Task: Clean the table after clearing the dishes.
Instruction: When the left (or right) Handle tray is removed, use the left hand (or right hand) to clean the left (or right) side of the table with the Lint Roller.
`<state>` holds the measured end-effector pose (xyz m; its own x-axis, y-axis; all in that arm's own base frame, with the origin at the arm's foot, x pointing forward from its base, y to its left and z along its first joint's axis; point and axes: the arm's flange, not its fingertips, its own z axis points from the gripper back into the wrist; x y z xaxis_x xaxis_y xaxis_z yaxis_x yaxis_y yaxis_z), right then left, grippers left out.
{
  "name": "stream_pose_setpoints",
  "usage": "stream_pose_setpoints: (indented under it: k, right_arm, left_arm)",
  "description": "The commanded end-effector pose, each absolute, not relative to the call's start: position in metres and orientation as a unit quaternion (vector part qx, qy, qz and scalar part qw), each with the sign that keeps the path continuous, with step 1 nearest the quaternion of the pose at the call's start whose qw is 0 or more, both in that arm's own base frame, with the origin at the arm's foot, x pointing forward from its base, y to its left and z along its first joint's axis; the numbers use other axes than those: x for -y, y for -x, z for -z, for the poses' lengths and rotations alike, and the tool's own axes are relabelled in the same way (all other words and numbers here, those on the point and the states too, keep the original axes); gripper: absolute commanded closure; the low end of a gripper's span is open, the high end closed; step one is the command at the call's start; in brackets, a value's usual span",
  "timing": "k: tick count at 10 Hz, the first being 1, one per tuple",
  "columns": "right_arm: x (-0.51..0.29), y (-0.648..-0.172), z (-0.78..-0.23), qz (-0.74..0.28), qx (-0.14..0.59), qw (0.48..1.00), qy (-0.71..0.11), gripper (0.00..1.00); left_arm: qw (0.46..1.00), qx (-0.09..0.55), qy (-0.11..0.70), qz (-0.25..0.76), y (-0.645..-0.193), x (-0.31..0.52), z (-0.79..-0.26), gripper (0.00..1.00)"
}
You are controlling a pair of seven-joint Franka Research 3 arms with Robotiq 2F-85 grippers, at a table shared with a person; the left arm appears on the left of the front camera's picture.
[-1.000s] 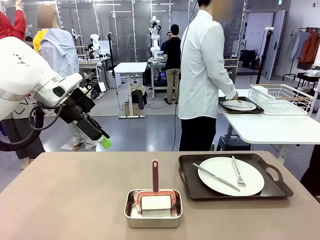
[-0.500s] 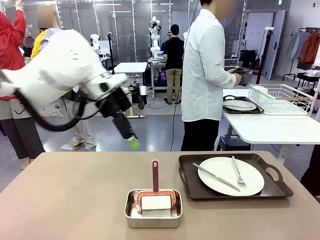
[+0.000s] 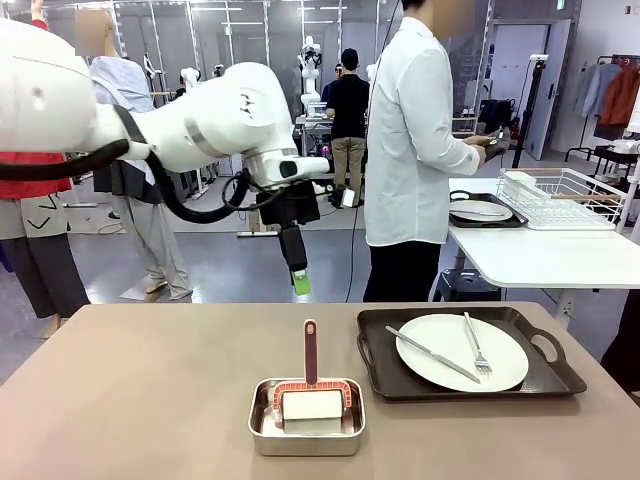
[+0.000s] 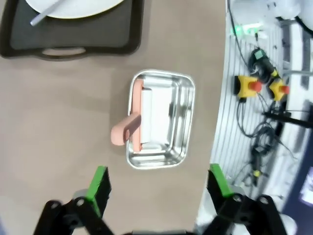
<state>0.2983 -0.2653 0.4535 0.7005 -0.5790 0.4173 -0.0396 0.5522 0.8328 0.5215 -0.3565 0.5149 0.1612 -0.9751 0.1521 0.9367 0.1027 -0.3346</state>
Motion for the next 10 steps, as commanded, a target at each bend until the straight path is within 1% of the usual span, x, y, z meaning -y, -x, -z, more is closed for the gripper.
stream_pose_setpoints:
  k: [1, 3, 5, 10]
  right_arm:
    - [0.265, -0.297, -0.453, 0.161, 0.361, 0.803, -0.446, 0.0]
    - [0.265, -0.297, -0.453, 0.161, 0.361, 0.803, -0.446, 0.0]
    - [0.265, -0.297, -0.453, 0.161, 0.361, 0.803, -0.446, 0.0]
    - [0.265, -0.297, -0.453, 0.161, 0.361, 0.803, -0.446, 0.0]
  left_arm:
    - [0.734, -0.088, 0.164, 0.654, -0.537, 0.372, -0.51, 0.0]
    - [0.732, -0.103, 0.161, 0.654, -0.538, 0.374, -0.49, 0.0]
    - [0.73, -0.103, 0.159, 0.656, -0.541, 0.373, -0.472, 0.0]
    - [0.714, -0.11, 0.184, 0.666, -0.526, 0.383, -0.432, 0.0]
